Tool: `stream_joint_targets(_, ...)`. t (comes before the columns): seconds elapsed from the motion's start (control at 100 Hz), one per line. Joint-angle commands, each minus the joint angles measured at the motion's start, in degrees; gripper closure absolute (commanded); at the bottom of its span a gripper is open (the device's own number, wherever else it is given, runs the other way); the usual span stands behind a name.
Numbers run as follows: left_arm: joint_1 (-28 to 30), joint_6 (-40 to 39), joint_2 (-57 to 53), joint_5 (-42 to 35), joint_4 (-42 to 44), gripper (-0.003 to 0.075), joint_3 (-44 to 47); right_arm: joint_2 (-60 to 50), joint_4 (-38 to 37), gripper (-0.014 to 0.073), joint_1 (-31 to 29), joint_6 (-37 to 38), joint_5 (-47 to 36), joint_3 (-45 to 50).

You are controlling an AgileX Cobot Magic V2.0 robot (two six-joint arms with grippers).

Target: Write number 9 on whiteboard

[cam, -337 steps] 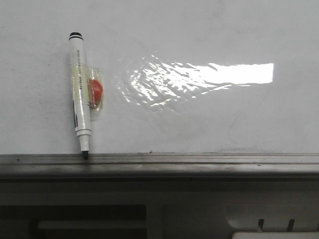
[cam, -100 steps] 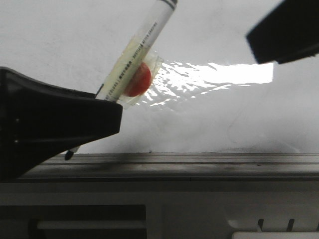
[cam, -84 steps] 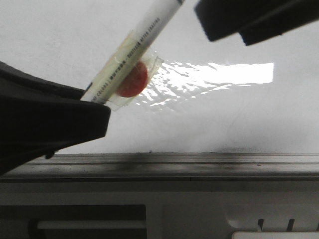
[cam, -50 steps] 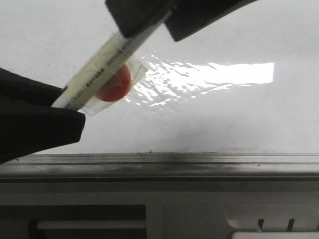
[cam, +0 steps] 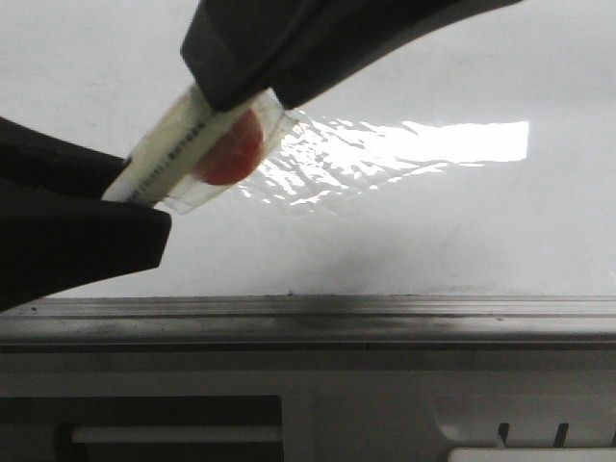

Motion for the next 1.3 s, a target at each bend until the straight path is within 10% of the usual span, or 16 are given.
stream_joint_targets(0.0, -0.12, -0.33, -0.67, -5.42, -0.65, 0.0737, -1.54, -0.76, -0.64, 0.0638, -0.05, -0.41, -3.50, -2.05)
stream_joint_targets(0.3, -0.12, -0.33, -0.67, -5.42, -6.30, 0.0339, -1.54, -1.16, -0.39, 0.0669, -0.05, -0.41, -2.99, -2.05)
stream_joint_targets(0.77, 10.77, 7.20, -19.88, 0.72, -31.94, 0.0413, -1.54, -7.40, -3.10, 0.0669, -13.60, 2.47, -3.53, -2.05)
stream_joint_targets(1.29, 14.77, 7.08, -20.64, 1.36, -31.95, 0.0516, -1.54, 2.52, -1.66, 0.0669, -20.57, 2.49, -2.60, -10.85)
